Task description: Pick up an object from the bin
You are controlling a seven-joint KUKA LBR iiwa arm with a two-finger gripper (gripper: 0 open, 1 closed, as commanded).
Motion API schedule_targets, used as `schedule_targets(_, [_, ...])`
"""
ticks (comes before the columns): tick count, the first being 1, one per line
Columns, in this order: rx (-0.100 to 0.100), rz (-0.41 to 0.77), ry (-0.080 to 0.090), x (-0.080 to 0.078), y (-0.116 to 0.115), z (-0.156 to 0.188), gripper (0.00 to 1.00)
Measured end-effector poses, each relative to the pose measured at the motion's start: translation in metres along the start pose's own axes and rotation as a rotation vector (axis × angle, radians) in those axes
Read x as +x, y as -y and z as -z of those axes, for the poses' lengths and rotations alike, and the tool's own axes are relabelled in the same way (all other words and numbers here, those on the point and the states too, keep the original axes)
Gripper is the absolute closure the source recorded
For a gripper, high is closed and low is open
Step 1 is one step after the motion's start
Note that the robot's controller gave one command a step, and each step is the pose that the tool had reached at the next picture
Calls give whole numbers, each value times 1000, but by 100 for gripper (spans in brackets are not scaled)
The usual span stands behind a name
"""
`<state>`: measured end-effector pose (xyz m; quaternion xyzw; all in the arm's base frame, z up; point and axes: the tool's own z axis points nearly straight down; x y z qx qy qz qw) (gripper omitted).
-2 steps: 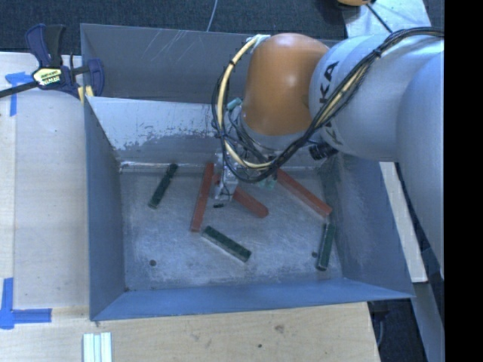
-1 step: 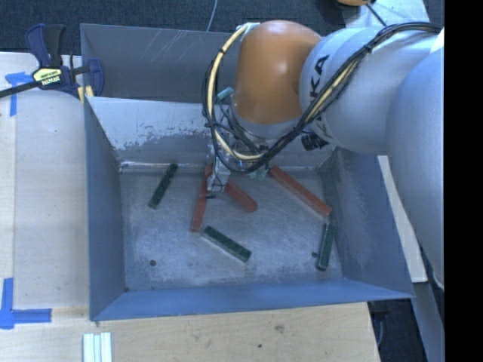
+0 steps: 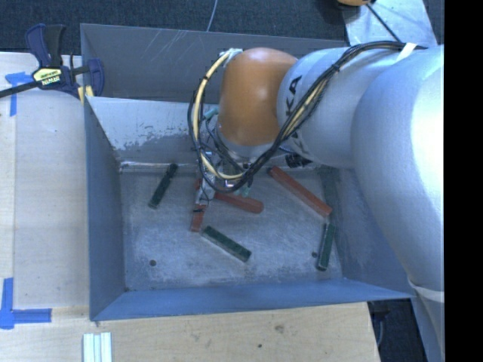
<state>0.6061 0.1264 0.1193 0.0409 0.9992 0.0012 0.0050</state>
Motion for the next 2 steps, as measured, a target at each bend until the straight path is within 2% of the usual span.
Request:
schedule_targets(1, [5,9,-20,-5,6,10,100])
schedule_targets(2, [2,-21,-7,4,-21,122,100])
